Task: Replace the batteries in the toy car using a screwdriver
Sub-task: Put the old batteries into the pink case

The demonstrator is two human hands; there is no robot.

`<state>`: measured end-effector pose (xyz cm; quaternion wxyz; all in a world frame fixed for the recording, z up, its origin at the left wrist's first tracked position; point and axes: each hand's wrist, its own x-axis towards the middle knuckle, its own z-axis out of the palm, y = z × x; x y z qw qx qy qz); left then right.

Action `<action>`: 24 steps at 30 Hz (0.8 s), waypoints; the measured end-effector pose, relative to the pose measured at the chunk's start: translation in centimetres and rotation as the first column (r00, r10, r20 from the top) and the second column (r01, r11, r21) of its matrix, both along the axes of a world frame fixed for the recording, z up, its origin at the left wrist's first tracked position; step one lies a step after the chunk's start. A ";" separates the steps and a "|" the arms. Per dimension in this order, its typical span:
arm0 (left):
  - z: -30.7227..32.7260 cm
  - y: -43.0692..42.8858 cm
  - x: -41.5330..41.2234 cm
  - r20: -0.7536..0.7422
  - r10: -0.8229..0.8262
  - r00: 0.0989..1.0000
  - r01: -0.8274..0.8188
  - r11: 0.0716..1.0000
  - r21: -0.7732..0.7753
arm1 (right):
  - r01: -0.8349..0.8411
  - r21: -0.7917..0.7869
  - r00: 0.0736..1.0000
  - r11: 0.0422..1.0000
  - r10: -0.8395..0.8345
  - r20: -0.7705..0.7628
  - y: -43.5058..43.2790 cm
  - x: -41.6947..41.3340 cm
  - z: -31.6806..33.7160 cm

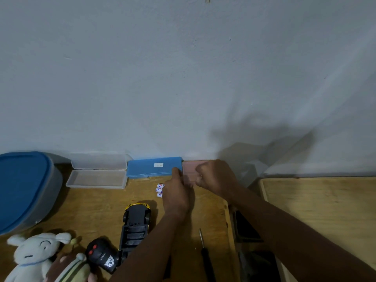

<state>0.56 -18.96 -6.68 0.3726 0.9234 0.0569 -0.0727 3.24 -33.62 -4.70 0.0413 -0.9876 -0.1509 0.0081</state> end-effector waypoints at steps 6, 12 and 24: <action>-0.4 0.5 0.1 -0.006 -0.065 0.998 0.065 0.996 0.054 | 0.268 0.444 0.956 0.855 -0.294 -0.011 -1.6 0.3 -0.7; -0.5 1.0 0.2 -0.027 -0.086 0.996 0.088 0.995 0.051 | 0.480 0.540 0.787 0.691 -0.612 0.084 -0.2 0.5 -2.2; -0.8 1.9 0.8 0.010 -0.133 0.991 0.132 0.990 0.057 | 0.162 0.246 0.979 0.955 -0.187 0.079 1.2 1.6 -6.5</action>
